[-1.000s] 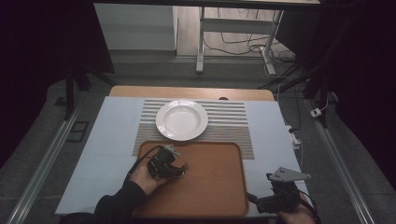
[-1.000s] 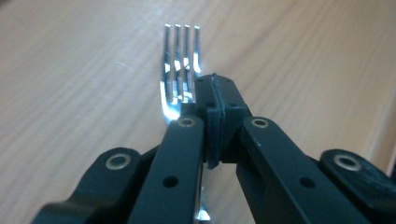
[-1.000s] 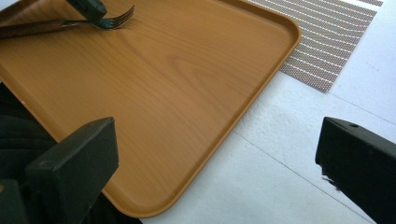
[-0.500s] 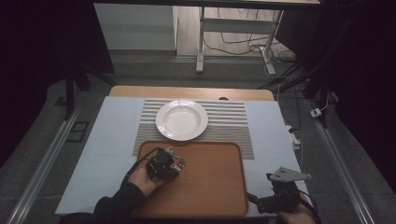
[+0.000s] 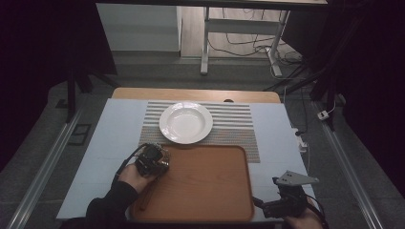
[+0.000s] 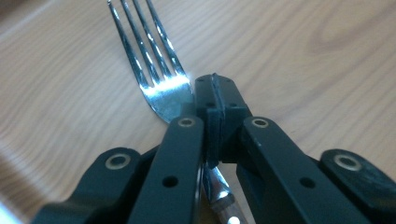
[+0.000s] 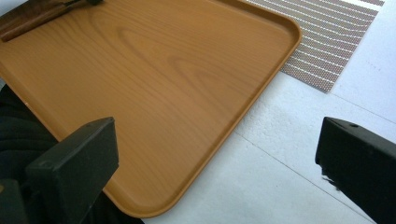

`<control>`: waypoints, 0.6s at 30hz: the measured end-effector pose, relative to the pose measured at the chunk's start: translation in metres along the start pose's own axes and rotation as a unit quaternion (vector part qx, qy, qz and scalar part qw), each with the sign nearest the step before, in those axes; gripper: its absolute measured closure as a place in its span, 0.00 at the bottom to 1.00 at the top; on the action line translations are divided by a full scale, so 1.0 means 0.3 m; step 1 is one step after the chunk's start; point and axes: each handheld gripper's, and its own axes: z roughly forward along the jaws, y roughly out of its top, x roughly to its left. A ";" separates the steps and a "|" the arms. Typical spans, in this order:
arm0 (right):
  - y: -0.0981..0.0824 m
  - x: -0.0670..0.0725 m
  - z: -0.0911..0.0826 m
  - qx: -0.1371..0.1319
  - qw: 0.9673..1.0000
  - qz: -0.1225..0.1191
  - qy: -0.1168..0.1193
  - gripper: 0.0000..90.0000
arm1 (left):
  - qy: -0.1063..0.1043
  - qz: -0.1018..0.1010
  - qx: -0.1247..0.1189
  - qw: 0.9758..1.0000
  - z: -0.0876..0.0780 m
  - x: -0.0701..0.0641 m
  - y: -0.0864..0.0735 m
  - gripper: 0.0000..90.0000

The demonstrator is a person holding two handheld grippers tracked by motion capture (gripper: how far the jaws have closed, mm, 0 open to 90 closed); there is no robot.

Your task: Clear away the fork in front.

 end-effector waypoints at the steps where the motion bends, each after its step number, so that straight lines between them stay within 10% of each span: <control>1: 0.000 0.000 0.000 0.000 1.000 0.001 0.000 0.00 | 0.001 -0.005 0.000 1.000 -0.003 0.009 -0.003 0.98; 10: 0.000 -0.002 -0.001 0.000 1.000 0.002 -0.002 0.00 | 0.023 -0.040 -0.001 0.999 -0.032 0.086 -0.032 0.98; 18: -0.001 -0.002 -0.003 0.000 1.000 0.003 -0.003 0.00 | -0.005 -0.049 -0.036 0.998 -0.075 0.078 -0.042 0.82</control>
